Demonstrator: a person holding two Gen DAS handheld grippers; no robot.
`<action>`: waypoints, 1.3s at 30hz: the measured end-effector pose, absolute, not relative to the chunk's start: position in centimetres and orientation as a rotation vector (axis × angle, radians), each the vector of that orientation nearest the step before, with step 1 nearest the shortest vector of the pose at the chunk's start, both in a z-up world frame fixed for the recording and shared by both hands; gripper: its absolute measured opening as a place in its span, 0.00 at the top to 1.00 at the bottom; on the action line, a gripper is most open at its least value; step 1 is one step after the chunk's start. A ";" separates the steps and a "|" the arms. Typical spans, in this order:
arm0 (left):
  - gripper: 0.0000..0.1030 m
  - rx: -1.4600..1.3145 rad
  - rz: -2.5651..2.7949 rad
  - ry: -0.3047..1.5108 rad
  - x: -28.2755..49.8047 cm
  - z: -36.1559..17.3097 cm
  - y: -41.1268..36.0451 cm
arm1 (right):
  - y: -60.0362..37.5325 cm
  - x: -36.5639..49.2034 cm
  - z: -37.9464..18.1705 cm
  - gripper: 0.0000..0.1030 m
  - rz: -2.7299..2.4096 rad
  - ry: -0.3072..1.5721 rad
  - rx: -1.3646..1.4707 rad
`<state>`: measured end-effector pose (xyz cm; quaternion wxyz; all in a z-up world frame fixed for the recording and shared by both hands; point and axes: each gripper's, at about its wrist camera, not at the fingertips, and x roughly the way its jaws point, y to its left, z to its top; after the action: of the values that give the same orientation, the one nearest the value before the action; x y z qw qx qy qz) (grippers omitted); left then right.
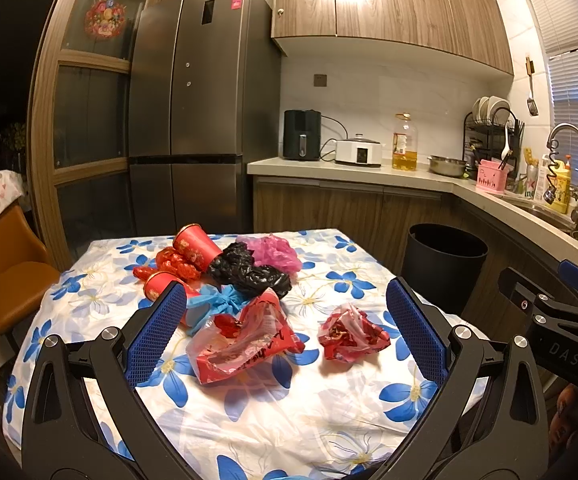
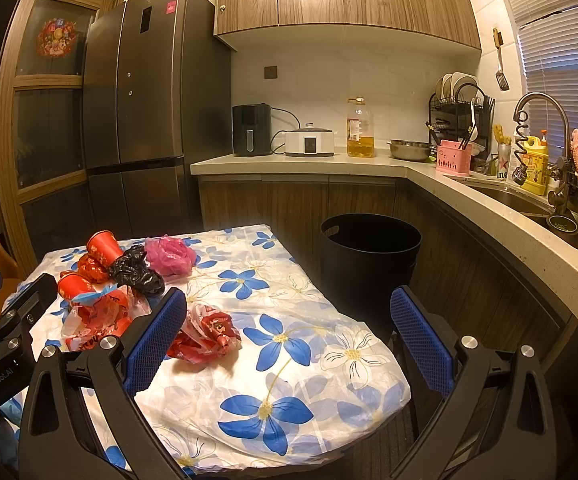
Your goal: Collect trash
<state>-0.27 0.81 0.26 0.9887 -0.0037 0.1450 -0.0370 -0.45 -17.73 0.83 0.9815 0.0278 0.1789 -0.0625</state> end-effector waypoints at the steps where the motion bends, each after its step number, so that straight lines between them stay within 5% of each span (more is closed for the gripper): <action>1: 0.04 -0.007 -0.074 0.291 -0.3 0.3 0.8 | -17.7 -0.4 0.9 0.05 -0.126 0.360 0.056; 39: 0.04 -0.008 -0.076 0.295 -0.3 0.2 0.4 | -17.9 -0.5 1.7 0.05 -0.131 0.354 0.055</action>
<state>-0.31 0.41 0.23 0.9884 -0.0038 0.1471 -0.0378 -0.52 -17.86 1.66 0.9819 0.0275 0.1757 -0.0653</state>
